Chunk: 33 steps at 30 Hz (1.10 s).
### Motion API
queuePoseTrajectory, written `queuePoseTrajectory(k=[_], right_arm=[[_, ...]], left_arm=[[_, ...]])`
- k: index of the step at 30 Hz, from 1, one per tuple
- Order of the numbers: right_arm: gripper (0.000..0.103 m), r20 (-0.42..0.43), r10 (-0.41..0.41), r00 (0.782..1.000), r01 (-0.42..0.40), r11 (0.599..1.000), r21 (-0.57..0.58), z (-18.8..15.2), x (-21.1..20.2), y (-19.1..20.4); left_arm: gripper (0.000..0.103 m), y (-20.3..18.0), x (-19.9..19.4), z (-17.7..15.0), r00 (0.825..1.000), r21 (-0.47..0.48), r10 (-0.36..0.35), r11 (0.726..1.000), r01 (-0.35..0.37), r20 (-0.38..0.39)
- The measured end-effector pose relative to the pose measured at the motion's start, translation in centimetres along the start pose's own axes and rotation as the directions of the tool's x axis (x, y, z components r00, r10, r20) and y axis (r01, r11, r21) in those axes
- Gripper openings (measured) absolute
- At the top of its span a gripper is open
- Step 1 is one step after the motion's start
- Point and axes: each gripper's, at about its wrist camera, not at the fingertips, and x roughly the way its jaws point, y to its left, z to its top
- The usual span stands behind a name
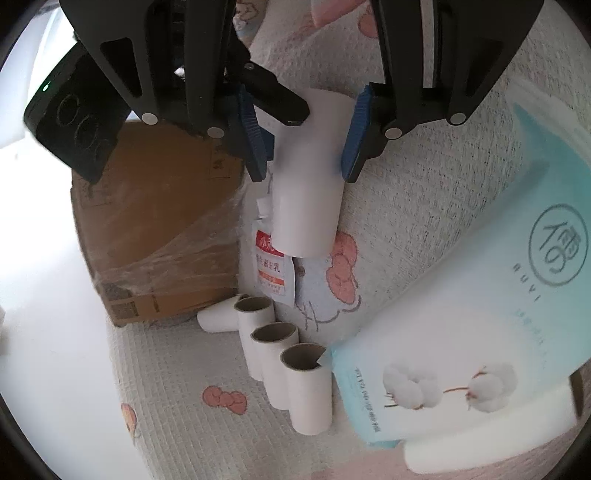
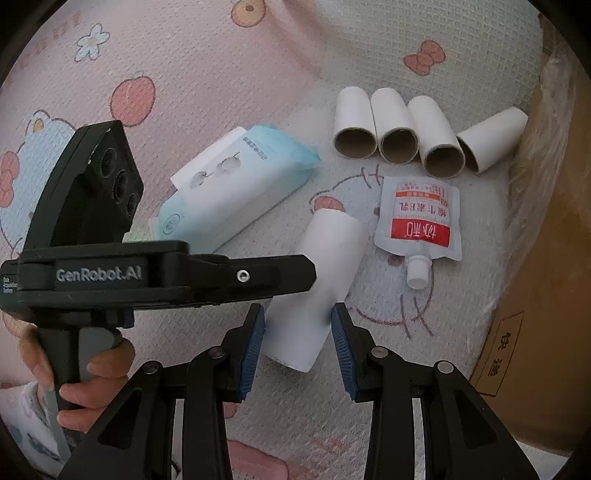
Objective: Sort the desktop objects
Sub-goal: 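Open the right gripper and release the upright tube, then close the left gripper around the upright white tube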
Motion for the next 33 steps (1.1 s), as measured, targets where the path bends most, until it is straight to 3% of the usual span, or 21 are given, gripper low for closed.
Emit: queuePoseTrajectory(k=[5,19,25,33], right_arm=[[0.039,-0.01,0.035,0.999,-0.034,0.997,0.072,0.3,0.7,-1.1],[0.043,-0.001,0.008,1.0,-0.008,0.998,0.062,0.8,2.0,-1.1],[0.043,-0.007,0.006,1.0,-0.006,0.998,0.063,1.3,2.7,-0.9],[0.043,0.041,0.015,0.999,-0.016,1.0,0.027,2.7,1.7,0.0]], left_arm=[[0.045,-0.4,0.5,-0.2,0.999,0.042,0.038,0.998,-0.038,-0.014],[0.048,1.9,1.1,0.1,0.996,-0.086,-0.087,0.993,0.086,-0.012],[0.049,1.3,0.8,-0.1,0.999,-0.062,-0.053,0.997,0.053,0.002],[0.049,-0.8,-1.6,-0.2,0.995,0.021,-0.039,0.999,0.037,0.087]])
